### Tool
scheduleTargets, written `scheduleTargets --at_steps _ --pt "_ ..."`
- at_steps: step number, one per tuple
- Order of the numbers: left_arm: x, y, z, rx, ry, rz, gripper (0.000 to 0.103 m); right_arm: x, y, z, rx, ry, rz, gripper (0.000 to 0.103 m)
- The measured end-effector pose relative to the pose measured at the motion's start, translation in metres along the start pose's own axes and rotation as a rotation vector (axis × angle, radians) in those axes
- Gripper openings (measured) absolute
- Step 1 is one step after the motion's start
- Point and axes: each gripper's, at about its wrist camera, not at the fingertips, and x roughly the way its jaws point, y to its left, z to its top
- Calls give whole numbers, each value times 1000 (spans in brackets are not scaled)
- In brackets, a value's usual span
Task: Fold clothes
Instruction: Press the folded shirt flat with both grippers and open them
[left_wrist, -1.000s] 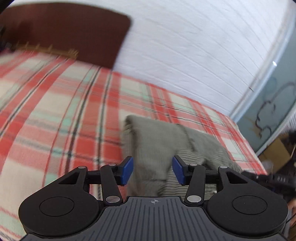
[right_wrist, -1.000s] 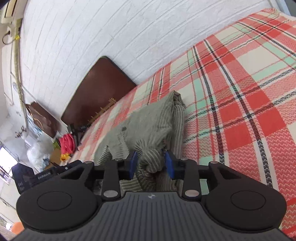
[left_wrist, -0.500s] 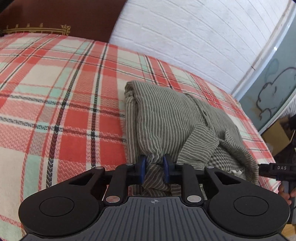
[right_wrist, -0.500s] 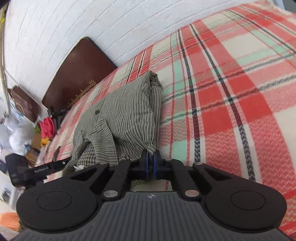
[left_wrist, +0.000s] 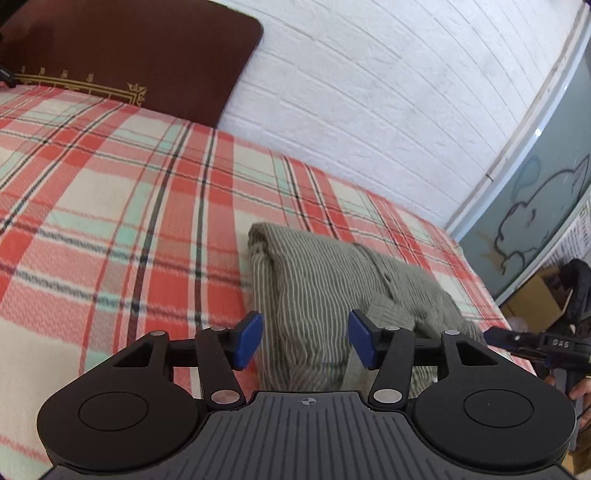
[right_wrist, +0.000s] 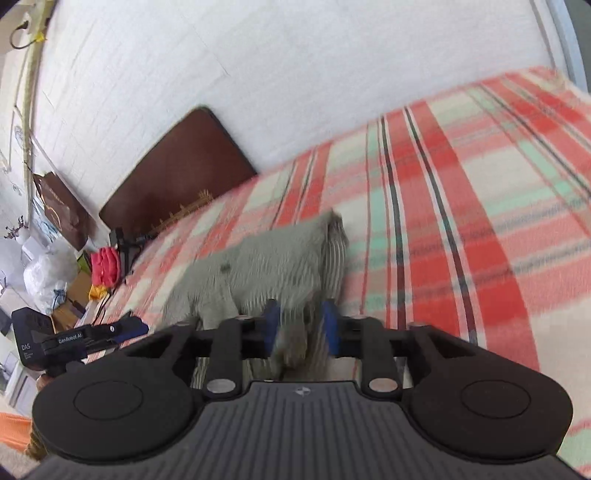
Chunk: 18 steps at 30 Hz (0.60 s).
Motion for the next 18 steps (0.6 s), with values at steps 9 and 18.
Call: scheduleTargets --at_steps 9,18 --pt "49 3 -3 -17 89 -14 18 41 -21 -2 169 48 41 3" --pt "36 17 -13 -21 98 7 25 38 -40 -22 295 32 21 15"
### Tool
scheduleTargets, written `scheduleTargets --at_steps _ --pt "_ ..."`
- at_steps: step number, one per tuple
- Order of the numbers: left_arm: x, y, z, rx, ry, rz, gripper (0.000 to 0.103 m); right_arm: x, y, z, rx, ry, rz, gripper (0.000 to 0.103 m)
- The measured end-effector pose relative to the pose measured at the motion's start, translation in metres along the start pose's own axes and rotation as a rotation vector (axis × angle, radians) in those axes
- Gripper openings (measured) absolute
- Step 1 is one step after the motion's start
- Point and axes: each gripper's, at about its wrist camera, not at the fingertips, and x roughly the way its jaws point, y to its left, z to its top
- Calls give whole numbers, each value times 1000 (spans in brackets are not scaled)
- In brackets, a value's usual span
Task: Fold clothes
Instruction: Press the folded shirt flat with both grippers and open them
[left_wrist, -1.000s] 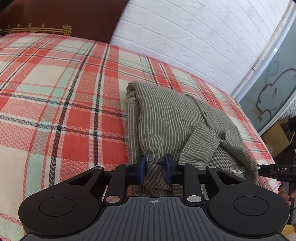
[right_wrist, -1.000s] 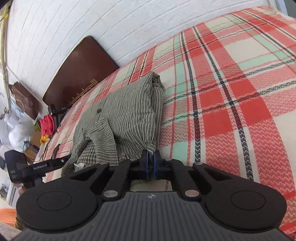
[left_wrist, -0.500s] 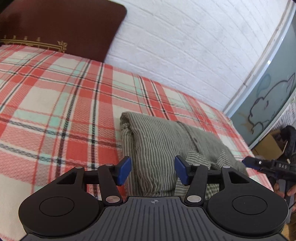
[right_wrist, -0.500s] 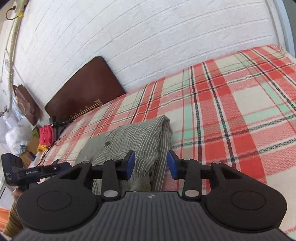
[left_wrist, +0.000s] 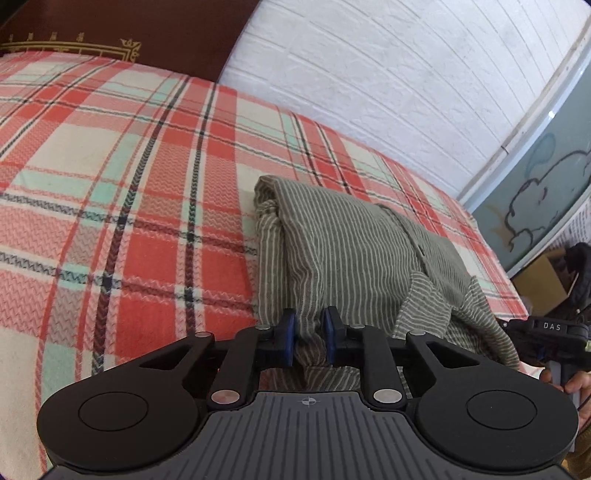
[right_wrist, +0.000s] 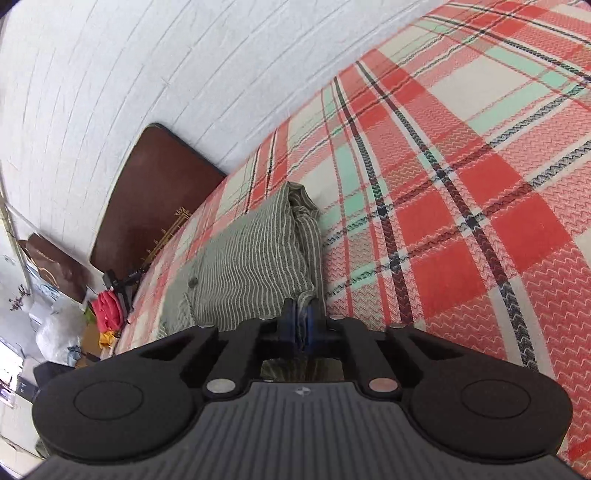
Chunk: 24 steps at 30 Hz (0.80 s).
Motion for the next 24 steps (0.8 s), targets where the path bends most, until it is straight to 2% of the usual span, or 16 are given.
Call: scheduleTargets --at_steps 1,2,3,5,7,9,12,13,14,15,16,19,22,23,24 --pt "-4 1 0 -2 -7 4 39 -3 -1 2 8 -7 3 22" --pt "-11 1 2 -1 -23 19 51 -9 -1 4 10 -24 -4 23" --pt "-17 2 4 -3 -39 29 56 -15 -2 7 12 -42 -11 23" --pt "-25 4 11 -24 -72 11 56 -23 2 15 1 -87 -5 23" --pt "-22 4 21 -42 -96 -10 60 -17 8 25 -21 -104 16 32" --pt "-12 0 29 -27 -115 1 67 -2 16 33 -40 -103 30 35" --pt "7 -3 36 -8 -103 8 67 23 23 36 -54 -62 39 35" --pt "12 -3 36 -3 -93 4 67 31 23 36 -55 -48 31 32" --pt "17 -3 36 2 -82 0 55 34 21 36 -52 -38 29 21" --pt "22 -3 37 7 -72 -4 19 38 19 35 -49 -27 26 5" --pt "27 -2 37 11 -58 -4 14 41 17 34 -47 -17 22 5" --pt "32 9 31 -6 -32 11 12 46 11 34 -55 3 -6 5" --pt "28 20 28 -44 -35 19 18 48 6 34 -42 11 -6 8" --pt "21 23 28 -62 -46 26 37 43 7 35 -39 2 -9 11" --pt "11 24 27 -71 -65 45 48 38 7 36 -36 -6 -11 19"
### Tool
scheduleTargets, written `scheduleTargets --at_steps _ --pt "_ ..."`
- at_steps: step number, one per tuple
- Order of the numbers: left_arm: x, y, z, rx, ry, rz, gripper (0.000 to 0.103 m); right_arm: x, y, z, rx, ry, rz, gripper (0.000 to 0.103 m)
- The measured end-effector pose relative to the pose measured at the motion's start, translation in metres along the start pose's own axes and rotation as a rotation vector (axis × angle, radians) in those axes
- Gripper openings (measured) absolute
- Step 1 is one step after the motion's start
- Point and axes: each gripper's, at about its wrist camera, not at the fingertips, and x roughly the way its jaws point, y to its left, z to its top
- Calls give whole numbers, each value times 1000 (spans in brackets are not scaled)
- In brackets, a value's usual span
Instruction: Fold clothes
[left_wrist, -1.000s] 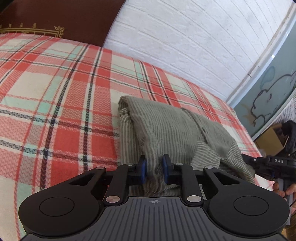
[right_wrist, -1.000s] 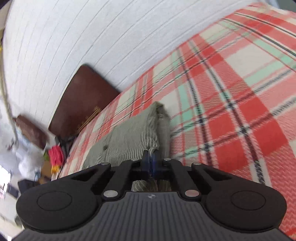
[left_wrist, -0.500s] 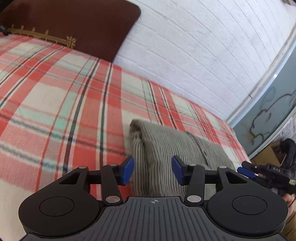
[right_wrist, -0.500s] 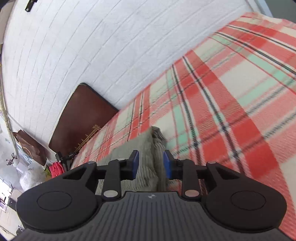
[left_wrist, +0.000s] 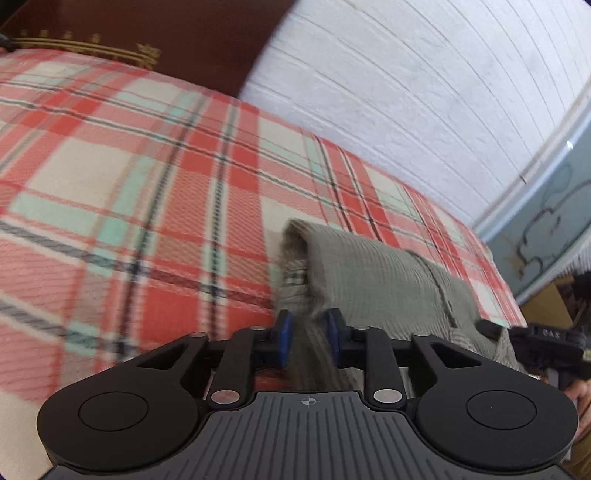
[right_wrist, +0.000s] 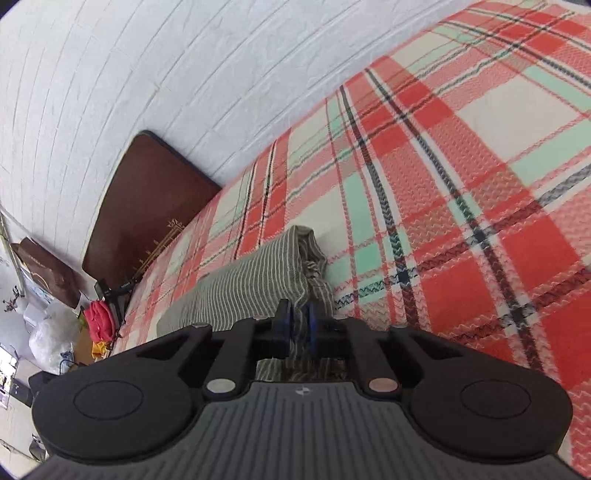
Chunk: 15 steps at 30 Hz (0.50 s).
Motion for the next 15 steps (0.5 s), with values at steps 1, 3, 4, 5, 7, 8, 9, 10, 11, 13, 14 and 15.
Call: scheduleTargets --at_steps 1,3,4,5,7,8,9,10,11,13,14,15 --pt "-9 2 -1 -7 -10 6 50 -6 -1 1 9 8 11 31" --pt "-27 7 -2 -25 -24 8 61 -17 -2 2 27 25 33 53" --pt "-32 9 -3 -45 -16 -26 66 -22 -3 3 36 33 44 60" --pt "-37 11 -4 -63 -7 -58 73 -28 -4 4 45 41 55 61" --pt "-34 8 -7 -58 17 -86 75 -32 -5 4 54 72 61 63" --pt "-31 6 -8 -48 29 -94 78 -31 -5 4 54 94 56 64" --pt "-27 3 -9 -37 40 -100 80 -30 -5 4 54 115 52 64" --pt "-21 1 -9 -20 53 -100 81 -29 -6 4 54 137 48 64" --pt "-14 -1 -9 -3 70 -103 81 -26 -5 4 46 161 38 64" --pt "-2 -3 -10 18 108 -108 81 -21 -4 3 31 195 27 65" --pt "2 -4 -10 33 110 -120 82 -18 -4 3 23 213 24 65" --pt "4 -4 -9 40 114 -133 84 -16 -5 3 22 225 28 65"
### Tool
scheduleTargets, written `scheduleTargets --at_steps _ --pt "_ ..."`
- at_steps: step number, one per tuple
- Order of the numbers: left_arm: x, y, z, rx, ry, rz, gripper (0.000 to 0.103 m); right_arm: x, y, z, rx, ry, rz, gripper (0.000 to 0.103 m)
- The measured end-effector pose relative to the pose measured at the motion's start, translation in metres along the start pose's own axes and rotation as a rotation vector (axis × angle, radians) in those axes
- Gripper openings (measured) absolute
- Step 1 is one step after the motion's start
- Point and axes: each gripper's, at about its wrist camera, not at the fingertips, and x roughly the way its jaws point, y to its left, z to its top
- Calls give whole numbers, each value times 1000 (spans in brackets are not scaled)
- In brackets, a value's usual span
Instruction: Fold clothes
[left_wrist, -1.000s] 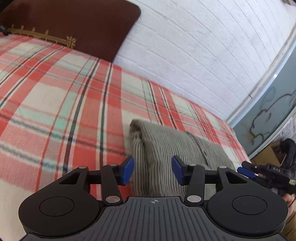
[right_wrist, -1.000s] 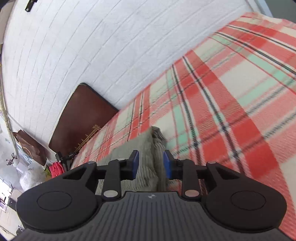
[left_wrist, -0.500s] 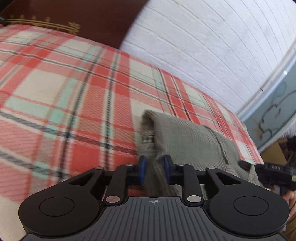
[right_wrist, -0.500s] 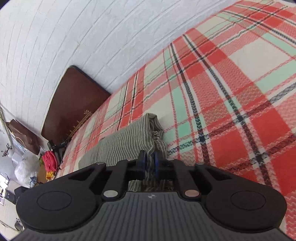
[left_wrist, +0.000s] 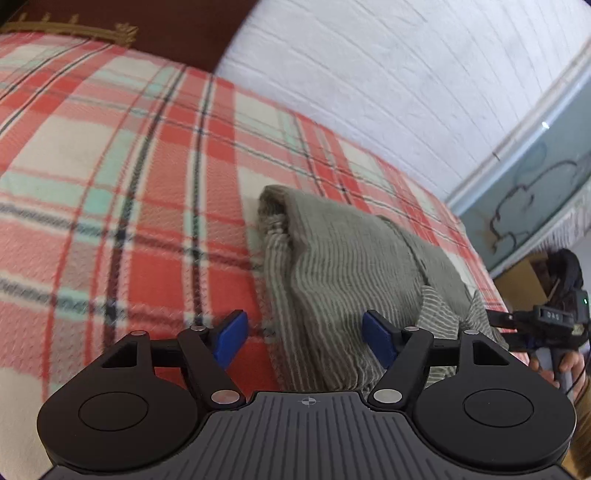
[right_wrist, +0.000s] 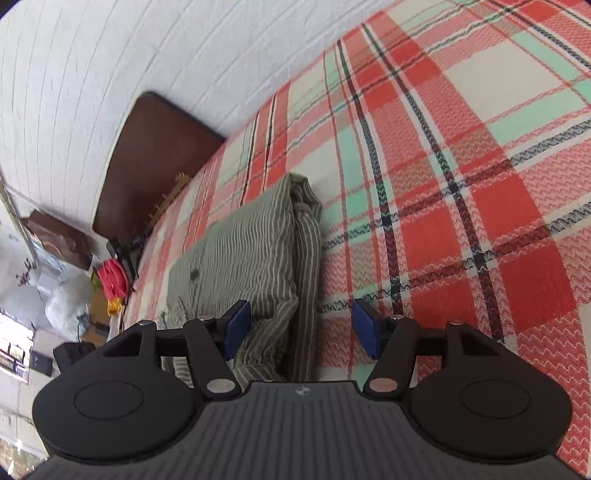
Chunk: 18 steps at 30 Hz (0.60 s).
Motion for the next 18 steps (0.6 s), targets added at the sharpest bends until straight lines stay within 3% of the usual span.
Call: scheduleTargets --at_steps 6,8,10,11,12,14,18 --pt "14 2 8 19 16 -70 86 16 -9 12 60 38 79 65" --pt "20 0 10 9 23 -92 82 25 -10 15 73 55 104 57" --pt "27 -2 11 -1 36 -109 75 34 -12 16 93 76 126 40" --pt "28 -3 10 -5 36 -112 62 38 -14 17 106 88 135 38" --pt "28 -3 10 -10 36 -115 43 38 -14 17 108 93 137 34" --pt "29 -4 9 -20 37 -121 27 36 -13 18 111 92 148 23" --pt "18 -19 25 50 25 -124 18 18 2 18 97 35 200 17"
